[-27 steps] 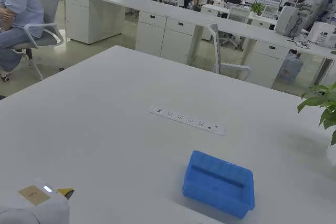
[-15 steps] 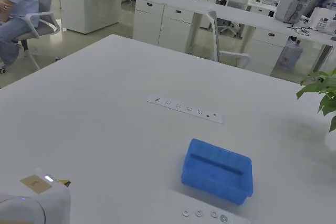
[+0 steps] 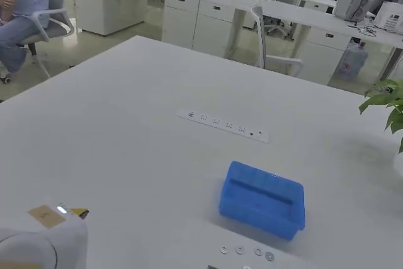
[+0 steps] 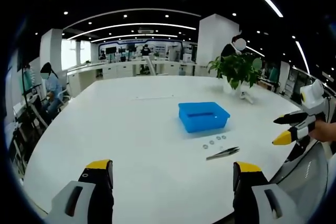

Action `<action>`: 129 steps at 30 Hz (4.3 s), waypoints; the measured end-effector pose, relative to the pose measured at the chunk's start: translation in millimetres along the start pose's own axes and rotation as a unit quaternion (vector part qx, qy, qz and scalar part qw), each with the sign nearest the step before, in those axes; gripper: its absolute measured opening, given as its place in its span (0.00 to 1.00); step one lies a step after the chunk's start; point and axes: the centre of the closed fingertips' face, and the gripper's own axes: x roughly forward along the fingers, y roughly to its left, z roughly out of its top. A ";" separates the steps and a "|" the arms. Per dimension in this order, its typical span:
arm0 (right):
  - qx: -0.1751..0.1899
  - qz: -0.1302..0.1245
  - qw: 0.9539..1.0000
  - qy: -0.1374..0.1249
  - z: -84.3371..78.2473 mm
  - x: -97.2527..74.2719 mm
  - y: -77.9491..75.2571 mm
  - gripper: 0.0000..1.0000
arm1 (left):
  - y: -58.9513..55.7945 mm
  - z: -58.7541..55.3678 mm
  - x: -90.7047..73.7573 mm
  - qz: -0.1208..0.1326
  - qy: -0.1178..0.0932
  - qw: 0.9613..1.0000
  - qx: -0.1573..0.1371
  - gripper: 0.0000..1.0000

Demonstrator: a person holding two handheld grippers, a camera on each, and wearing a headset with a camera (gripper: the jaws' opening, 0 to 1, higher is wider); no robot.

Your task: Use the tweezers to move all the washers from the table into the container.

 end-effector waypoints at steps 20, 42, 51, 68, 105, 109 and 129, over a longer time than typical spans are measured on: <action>-0.004 0.001 1.000 0.001 4.0 2.5 -5.0 0.91 | -3.5 2.8 7.4 -0.008 0.000 1.000 0.013 0.96; -0.003 0.004 1.000 0.002 7.7 8.0 -12.3 0.91 | -62.2 10.1 57.6 -0.207 0.027 0.972 0.110 0.51; -0.013 0.000 1.000 0.012 8.7 7.6 -13.4 0.91 | -76.9 -2.9 93.6 -0.254 0.054 0.950 0.173 0.30; -0.008 0.006 0.999 0.034 -5.8 11.5 -3.9 0.90 | -101.7 -53.1 137.3 -0.309 0.108 0.912 0.247 0.08; -0.049 0.063 0.997 0.001 14.0 9.4 39.4 0.79 | -114.4 -45.6 115.1 -0.329 0.089 0.881 0.329 0.00; -0.064 0.093 0.994 0.014 12.9 13.6 55.4 0.67 | -120.1 -31.0 96.8 -0.330 0.063 0.889 0.312 0.00; -0.218 0.253 0.941 0.055 12.7 39.3 142.2 0.22 | -148.4 1.2 20.2 -0.346 -0.003 0.895 0.282 0.00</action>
